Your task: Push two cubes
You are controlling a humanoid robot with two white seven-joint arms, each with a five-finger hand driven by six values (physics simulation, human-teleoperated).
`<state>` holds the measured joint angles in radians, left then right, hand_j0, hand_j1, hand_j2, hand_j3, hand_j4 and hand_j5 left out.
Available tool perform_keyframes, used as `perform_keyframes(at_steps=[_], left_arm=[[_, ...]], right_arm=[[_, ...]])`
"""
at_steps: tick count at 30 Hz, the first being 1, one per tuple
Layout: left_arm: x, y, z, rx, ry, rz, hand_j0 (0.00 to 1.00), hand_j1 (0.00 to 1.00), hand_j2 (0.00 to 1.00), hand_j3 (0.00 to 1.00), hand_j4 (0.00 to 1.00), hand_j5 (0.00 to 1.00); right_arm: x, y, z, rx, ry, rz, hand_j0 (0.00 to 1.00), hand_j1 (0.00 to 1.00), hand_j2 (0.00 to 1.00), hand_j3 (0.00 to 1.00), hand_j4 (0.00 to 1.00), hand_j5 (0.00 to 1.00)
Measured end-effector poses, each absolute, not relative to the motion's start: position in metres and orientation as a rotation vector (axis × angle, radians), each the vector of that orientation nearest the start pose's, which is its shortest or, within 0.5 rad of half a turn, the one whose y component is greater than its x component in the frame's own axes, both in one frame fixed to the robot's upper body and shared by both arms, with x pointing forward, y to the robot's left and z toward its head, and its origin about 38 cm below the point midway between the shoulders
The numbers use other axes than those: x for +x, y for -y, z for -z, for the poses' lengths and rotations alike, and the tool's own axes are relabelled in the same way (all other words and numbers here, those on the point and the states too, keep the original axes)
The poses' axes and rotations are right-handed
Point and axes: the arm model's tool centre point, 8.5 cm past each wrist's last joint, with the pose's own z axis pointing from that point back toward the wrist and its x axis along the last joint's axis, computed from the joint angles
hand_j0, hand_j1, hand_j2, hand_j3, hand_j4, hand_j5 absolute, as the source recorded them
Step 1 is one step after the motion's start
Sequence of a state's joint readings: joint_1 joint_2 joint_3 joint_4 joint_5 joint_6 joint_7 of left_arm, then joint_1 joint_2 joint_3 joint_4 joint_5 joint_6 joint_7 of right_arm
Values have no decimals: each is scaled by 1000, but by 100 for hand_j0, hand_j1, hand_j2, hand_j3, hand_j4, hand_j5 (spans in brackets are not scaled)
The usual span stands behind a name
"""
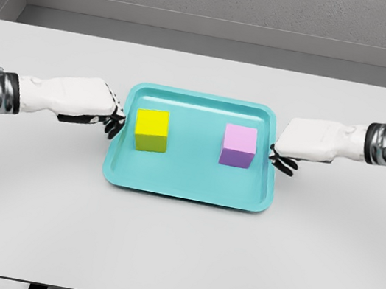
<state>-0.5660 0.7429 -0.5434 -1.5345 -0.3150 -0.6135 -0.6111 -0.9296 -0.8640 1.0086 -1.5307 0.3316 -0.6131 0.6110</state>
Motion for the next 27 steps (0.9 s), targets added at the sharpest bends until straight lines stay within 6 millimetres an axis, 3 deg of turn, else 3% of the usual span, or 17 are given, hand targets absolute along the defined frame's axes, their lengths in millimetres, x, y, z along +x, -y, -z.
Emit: perform_keyframes(at_steps=[7, 16, 27], left_arm=[[420, -250, -207, 269, 1523, 2135, 20, 20, 20, 20, 20, 20], [432, -242, -195, 302, 1490, 2142, 21, 21, 21, 21, 21, 21], [445, -255, -186, 350, 1406, 2137, 21, 21, 21, 21, 21, 21]], right_arm=[[436, 246, -222, 320, -1594, 3137, 5, 5, 5, 5, 5, 5], [454, 249, -199, 309, -1585, 3224, 6, 6, 6, 6, 6, 6], [460, 241, -194, 296, -1579, 3230, 6, 6, 6, 6, 6, 6]])
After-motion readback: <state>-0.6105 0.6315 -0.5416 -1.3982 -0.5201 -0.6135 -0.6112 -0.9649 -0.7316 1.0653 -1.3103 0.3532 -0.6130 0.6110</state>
